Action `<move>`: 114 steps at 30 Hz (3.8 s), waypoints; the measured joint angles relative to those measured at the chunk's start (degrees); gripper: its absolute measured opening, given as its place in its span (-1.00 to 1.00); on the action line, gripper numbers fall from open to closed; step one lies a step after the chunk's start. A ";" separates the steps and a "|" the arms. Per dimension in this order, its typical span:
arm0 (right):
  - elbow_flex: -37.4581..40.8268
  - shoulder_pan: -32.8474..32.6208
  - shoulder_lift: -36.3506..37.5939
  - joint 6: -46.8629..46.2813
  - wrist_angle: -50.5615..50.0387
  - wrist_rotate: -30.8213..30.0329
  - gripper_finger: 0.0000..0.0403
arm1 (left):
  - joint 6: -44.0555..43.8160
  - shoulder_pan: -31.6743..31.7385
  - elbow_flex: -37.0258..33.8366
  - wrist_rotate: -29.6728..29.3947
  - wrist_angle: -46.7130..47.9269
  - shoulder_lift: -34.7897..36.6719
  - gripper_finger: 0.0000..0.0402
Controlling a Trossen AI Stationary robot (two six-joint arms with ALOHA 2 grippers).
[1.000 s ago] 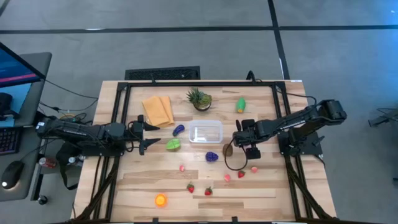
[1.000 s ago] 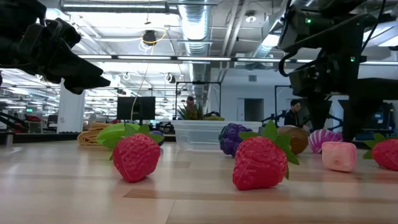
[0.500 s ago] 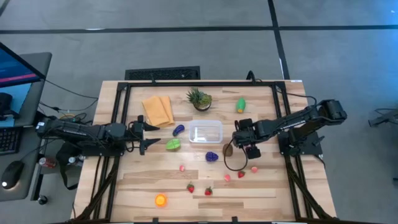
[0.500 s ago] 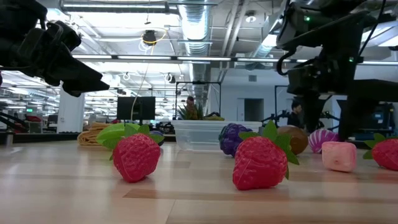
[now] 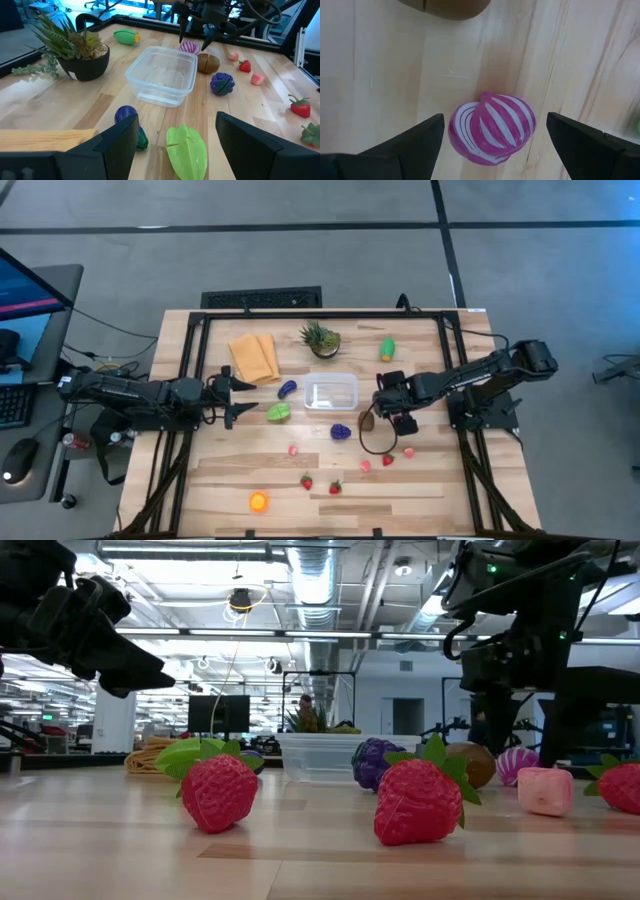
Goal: Pick and placing Produce into tupperware
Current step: Put the purple onion into the transparent container
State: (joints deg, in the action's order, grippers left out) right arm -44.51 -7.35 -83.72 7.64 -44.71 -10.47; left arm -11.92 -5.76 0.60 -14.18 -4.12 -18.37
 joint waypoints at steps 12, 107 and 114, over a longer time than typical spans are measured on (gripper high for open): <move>0.00 0.00 -0.01 -1.72 0.22 0.28 0.71 | -1.21 0.00 0.00 0.02 0.31 -0.02 0.27; 0.00 0.74 -4.65 -11.47 -1.53 -0.15 0.27 | -0.90 0.00 0.00 -0.11 0.66 -0.01 0.27; 0.00 0.74 -4.63 -13.25 -0.97 -0.12 0.27 | -0.81 0.02 0.00 -0.05 0.70 -0.02 0.27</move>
State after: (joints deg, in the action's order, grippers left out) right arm -44.51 -6.61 -88.36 -5.61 -45.68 -10.59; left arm -12.73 -5.74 0.60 -14.22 -3.42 -18.39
